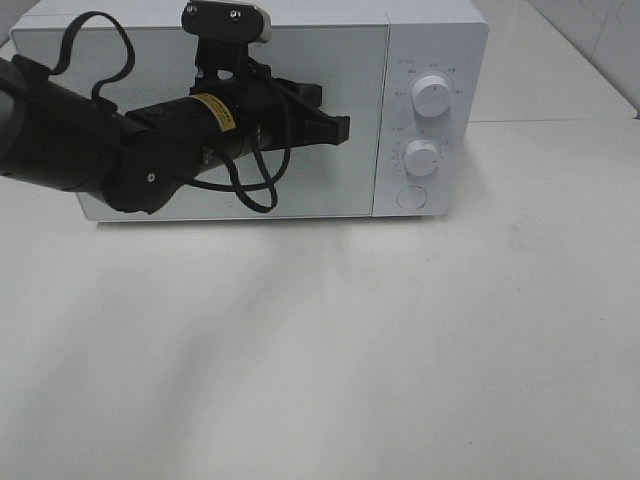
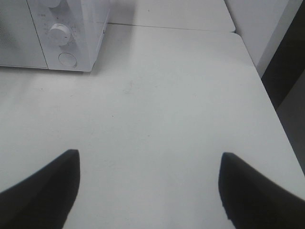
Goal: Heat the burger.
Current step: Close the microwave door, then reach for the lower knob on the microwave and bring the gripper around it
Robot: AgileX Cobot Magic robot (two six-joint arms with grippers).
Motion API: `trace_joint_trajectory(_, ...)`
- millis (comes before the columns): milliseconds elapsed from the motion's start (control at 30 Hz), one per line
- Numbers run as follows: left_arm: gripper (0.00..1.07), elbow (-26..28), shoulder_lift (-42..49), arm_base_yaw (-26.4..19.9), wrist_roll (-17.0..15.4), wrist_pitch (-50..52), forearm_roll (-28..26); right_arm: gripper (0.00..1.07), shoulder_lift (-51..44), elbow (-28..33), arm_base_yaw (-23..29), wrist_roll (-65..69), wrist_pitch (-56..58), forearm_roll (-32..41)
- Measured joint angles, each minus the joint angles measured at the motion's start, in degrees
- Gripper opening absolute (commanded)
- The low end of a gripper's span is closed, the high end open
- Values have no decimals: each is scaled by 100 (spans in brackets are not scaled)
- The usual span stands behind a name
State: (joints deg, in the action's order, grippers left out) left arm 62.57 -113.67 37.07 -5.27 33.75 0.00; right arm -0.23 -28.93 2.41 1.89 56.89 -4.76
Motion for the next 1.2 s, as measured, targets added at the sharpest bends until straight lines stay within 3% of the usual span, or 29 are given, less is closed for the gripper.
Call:
trace_joint_trajectory(233, 0, -464, 458, 189, -6, -441, -52, 76, 0, 0, 0, 0, 0, 0)
trace_joint_trajectory(300, 12, -733, 676, 361, -6, -699, 0, 76, 0, 0, 0, 0, 0, 0)
trace_joint_trajectory(333, 12, -733, 676, 361, -6, -699, 0, 76, 0, 0, 0, 0, 0, 0)
trace_joint_trajectory(367, 32, -854, 802, 470, -6, -974, 0, 76, 0, 0, 0, 0, 0, 0)
trace_joint_trajectory(400, 32, -854, 802, 470, -6, -974, 0, 76, 0, 0, 0, 0, 0, 0)
trace_joint_trajectory(433, 61, -894, 905, 539, -6, -1398, 0, 76, 0, 0, 0, 0, 0, 0)
trace_joint_trajectory(467, 77, -905, 957, 567, -6, -1621, 0, 76, 0, 0, 0, 0, 0, 0)
trace_joint_trajectory(500, 77, -905, 957, 567, -6, -1621, 0, 76, 0, 0, 0, 0, 0, 0)
trace_joint_trajectory(533, 101, -917, 1049, 590, -6, -2057, 0, 76, 0, 0, 0, 0, 0, 0)
trace_joint_trajectory(600, 101, -917, 1100, 596, -6, -2252, 0, 76, 0, 0, 0, 0, 0, 0)
trace_joint_trajectory(767, 99, -917, 1679, 596, -6, -4011, 0, 76, 0, 0, 0, 0, 0, 0)
trace_joint_trajectory(867, 99, -917, 1759, 596, -6, -4223, 0, 76, 0, 0, 0, 0, 0, 0)
trace_joint_trajectory(933, 98, -917, 2160, 596, -6, -5231, 0, 76, 0, 0, 0, 0, 0, 0)
trace_joint_trajectory(1033, 98, -917, 2452, 596, -6, -5964, 0, 76, 0, 0, 0, 0, 0, 0)
trace_joint_trajectory(1200, 98, -917, 2756, 556, -6, -6767, 0, 76, 0, 0, 0, 0, 0, 0)
